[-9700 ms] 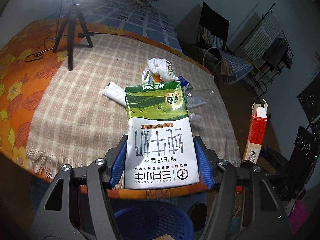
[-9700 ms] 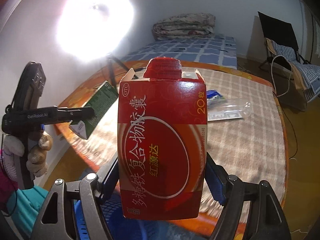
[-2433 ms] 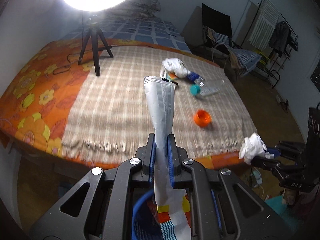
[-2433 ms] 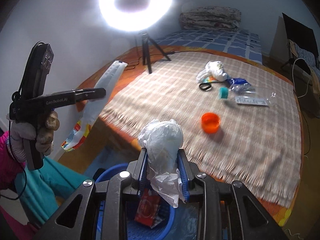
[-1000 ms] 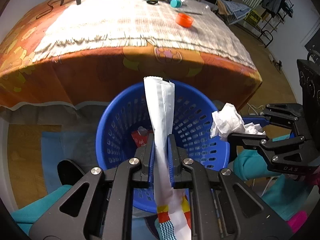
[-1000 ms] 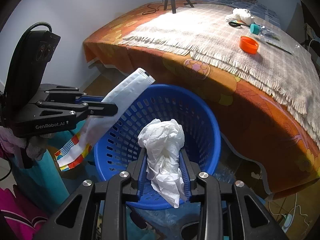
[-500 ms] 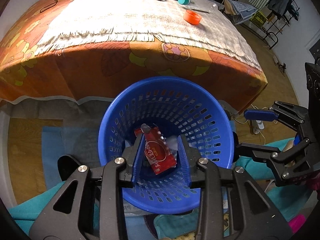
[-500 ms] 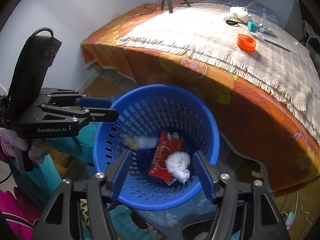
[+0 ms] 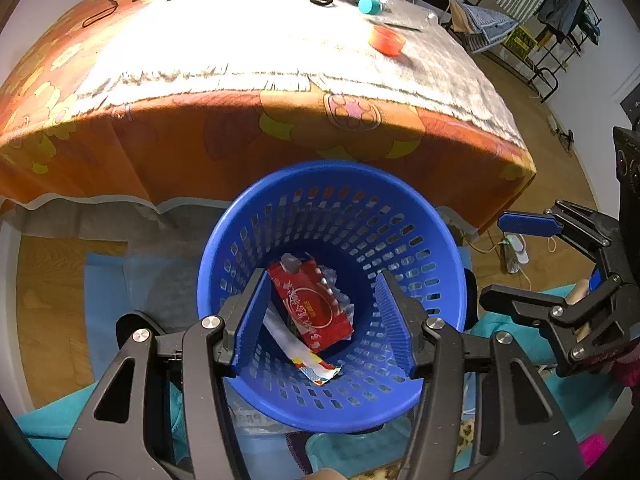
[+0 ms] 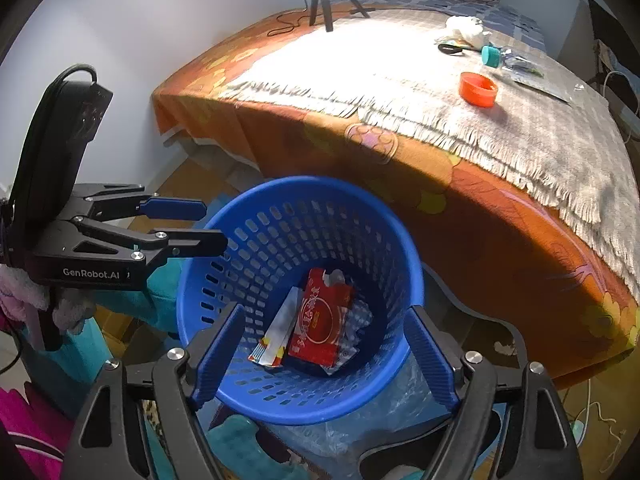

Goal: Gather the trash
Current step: 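Move both tools back to the bed toward the orange cap and clear bottle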

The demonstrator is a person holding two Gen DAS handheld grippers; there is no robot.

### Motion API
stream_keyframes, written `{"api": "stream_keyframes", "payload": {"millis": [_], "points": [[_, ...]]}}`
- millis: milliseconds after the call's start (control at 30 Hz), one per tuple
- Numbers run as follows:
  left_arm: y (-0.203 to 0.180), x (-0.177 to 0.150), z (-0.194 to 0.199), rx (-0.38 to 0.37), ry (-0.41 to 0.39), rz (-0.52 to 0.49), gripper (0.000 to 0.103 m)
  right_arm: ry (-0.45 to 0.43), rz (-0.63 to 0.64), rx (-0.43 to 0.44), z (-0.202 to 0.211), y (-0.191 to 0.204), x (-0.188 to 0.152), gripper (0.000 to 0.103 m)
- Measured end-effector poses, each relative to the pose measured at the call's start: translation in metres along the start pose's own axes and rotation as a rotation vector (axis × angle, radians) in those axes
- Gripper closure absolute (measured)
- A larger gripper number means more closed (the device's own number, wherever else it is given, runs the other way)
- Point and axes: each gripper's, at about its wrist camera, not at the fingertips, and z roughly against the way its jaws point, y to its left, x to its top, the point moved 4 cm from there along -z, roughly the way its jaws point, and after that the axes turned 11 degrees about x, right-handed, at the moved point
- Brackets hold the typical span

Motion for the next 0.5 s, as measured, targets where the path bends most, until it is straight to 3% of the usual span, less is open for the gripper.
{"api": "stream_keyframes", "payload": {"millis": [500], "points": [[-0.021, 0.041, 0.017, -0.036, -0.051, -0.042, 0.047, -0.141, -0.105, -0.019, 0.045, -0.037, 0.032, 0.017]]}}
